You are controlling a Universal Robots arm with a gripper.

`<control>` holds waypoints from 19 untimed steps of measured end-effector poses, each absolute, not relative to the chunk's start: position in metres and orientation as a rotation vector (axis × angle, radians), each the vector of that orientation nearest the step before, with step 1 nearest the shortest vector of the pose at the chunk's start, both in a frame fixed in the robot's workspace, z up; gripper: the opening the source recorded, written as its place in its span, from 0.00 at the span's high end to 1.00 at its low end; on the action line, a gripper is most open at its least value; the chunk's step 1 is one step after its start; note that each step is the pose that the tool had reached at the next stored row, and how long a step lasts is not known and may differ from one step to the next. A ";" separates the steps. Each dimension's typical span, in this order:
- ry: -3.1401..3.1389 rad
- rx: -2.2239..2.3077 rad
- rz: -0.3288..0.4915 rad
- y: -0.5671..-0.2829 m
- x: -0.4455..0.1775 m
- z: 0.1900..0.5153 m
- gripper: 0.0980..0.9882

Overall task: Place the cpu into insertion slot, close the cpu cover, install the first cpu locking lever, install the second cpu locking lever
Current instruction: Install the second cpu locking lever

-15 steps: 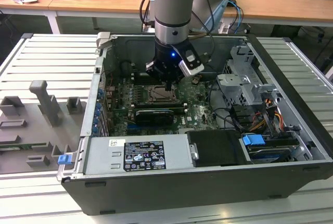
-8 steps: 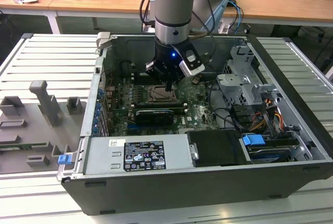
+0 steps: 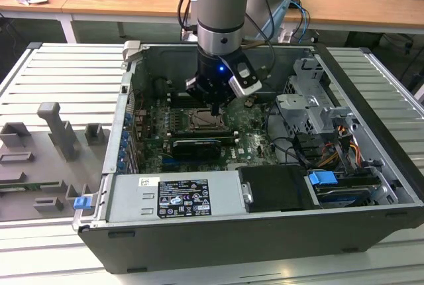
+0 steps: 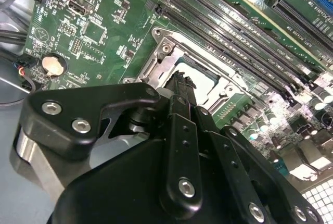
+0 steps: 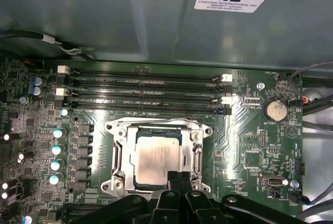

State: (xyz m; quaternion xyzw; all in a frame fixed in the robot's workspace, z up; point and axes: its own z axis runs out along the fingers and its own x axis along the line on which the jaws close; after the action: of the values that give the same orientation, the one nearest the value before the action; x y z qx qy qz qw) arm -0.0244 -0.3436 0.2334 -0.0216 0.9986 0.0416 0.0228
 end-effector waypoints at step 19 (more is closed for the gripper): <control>3.092 -0.067 0.136 -0.375 -0.025 0.236 0.99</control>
State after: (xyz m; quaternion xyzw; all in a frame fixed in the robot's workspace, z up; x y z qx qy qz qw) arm -0.0253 -0.3751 0.2364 -0.0216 0.9985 0.0438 0.0228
